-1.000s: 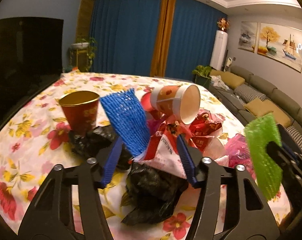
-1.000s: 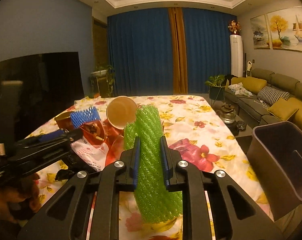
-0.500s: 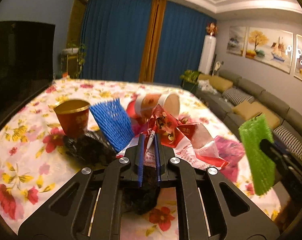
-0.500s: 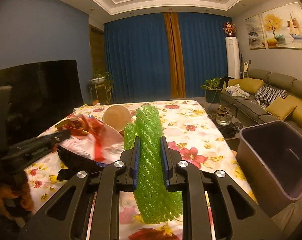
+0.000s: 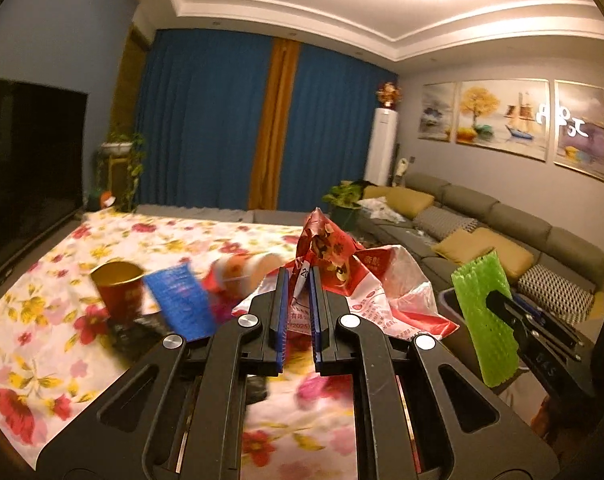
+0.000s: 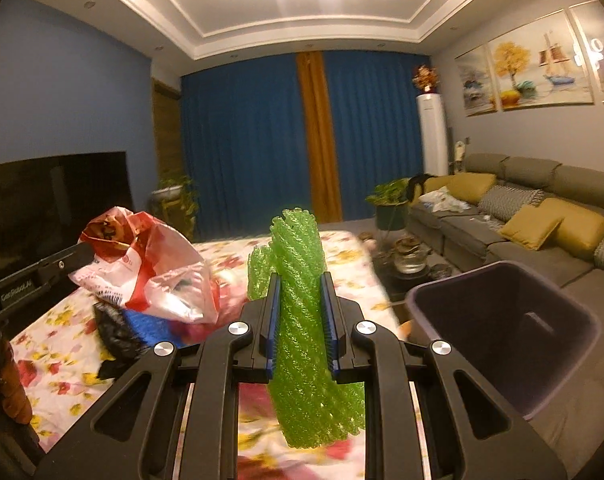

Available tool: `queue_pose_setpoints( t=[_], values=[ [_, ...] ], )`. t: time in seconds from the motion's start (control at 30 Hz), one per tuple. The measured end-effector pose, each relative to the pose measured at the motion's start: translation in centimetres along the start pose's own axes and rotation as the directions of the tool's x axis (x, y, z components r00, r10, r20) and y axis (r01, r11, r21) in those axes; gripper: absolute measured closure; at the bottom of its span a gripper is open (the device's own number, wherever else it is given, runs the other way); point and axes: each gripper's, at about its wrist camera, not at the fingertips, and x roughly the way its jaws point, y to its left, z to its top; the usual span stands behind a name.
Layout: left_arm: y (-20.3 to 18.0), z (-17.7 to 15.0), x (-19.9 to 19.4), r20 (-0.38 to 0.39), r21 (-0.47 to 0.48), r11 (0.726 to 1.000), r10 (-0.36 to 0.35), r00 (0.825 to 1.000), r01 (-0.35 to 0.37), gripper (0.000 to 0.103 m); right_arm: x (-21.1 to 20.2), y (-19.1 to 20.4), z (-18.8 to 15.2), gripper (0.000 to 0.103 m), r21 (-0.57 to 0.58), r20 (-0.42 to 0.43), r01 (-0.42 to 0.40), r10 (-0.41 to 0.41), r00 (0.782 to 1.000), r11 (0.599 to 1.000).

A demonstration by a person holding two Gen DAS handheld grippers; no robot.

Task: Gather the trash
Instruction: 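Lift and carry the sleeve and wrapper in both tools over the grey bin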

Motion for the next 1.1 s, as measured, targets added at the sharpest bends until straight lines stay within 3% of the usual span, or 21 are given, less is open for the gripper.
queue_pose_setpoints(
  t=[0.23, 0.53, 0.83, 1.1],
  values=[
    [-6.3, 0.4, 2.5, -0.006, 0.047, 0.992, -0.114, 0.993, 0.114, 0.094, -1.6, -4.7, 0.7, 0.083, 0.022, 0.045, 0.120, -0.121, 0.992, 0.992],
    [-15.3, 0.5, 6.8, -0.013, 0.106, 0.957, -0.269, 0.963, 0.269, 0.094, -2.7, -11.8, 1.5, 0.083, 0.087, 0.079, 0.262, -0.269, 0.960, 0.961],
    [-19.6, -0.9, 10.5, -0.041, 0.132, 0.942, -0.305, 0.952, 0.307, 0.094, -2.0, -15.3, 1.2, 0.083, 0.113, 0.072, 0.329, -0.338, 0.938, 0.937],
    [-21.1, -1.5, 12.7, -0.078, 0.134, 0.936, -0.318, 0.945, 0.326, 0.094, -0.9, -16.4, 1.4, 0.083, 0.128, 0.062, 0.339, -0.349, 0.935, 0.932]
  ],
)
